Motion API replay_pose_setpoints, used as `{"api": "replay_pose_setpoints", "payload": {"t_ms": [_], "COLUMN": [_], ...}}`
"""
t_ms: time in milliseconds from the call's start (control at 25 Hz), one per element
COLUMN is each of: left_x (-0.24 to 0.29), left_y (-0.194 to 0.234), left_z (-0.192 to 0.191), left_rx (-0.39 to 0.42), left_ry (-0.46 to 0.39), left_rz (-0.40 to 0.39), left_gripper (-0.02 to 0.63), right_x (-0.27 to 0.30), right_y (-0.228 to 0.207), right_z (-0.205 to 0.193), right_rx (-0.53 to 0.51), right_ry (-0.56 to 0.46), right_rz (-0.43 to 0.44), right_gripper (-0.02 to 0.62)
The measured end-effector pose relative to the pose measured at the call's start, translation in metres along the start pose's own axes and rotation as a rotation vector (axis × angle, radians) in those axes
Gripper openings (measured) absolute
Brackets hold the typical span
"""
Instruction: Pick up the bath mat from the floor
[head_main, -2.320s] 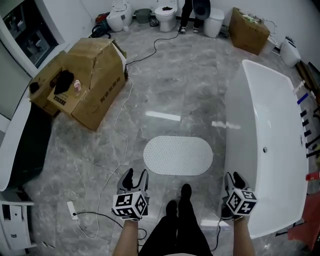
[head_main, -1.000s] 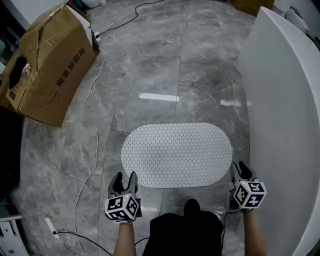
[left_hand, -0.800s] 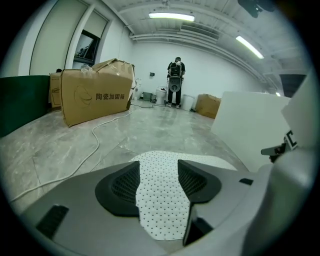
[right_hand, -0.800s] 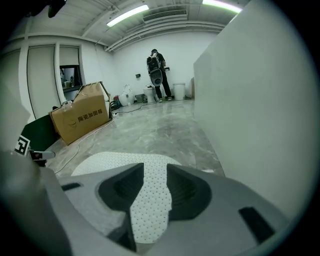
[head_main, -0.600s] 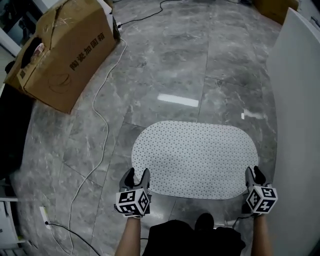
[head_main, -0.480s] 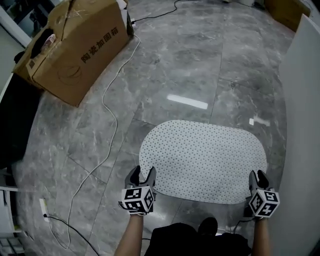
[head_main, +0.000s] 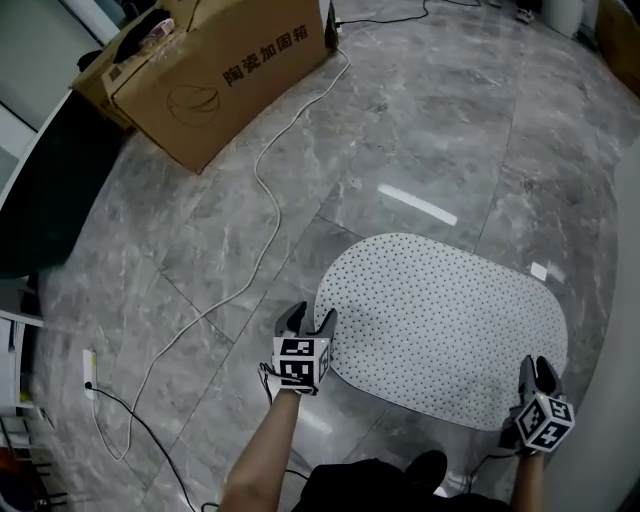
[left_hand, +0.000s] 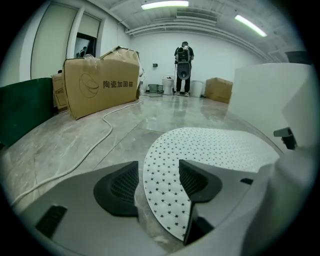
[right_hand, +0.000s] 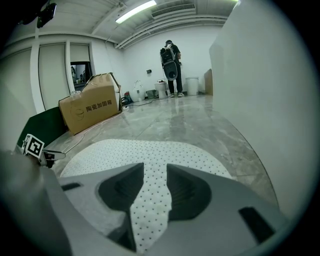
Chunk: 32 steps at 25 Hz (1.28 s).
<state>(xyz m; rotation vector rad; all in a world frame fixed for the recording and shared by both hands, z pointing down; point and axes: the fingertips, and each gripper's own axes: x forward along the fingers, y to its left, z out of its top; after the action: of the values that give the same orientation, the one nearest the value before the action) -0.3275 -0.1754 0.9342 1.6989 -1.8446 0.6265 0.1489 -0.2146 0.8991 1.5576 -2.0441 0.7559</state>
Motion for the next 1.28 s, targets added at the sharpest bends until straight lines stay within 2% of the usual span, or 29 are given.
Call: {"api": "replay_pose_setpoints", "payload": {"t_ms": [440,600,800,960,1280], "left_x": [0.051,0.061,0.064,0.065,0.064], "left_y": [0.022,0.018,0.015,0.009,0.006], "left_z": [-0.009,-0.017,-0.021,-0.020,-0.021], "left_rx": [-0.106,-0.086,-0.087,-0.049,-0.023], "left_ry": [0.080,0.136,0.156,0.179,0.214], "left_rz": [0.032,0.021,0.022,0.001,-0.021], "left_gripper": [0.281,0.287,0.280,0.230,0.209], "right_x": [0.014,0.013,0.010,0.007,0.006], "right_y": [0.005,0.003,-0.002,-0.006,-0.004], "right_z": [-0.003,-0.008,-0.015,-0.014,-0.019], "right_rx": [-0.001,0.011,0.020,0.025,0.025], "right_ry": [-0.002,0.002,0.016,0.013,0.025], "right_rz": [0.013,0.014,0.008,0.001,0.003], "right_gripper": [0.143,0.143,0.143,0.143,0.143]}}
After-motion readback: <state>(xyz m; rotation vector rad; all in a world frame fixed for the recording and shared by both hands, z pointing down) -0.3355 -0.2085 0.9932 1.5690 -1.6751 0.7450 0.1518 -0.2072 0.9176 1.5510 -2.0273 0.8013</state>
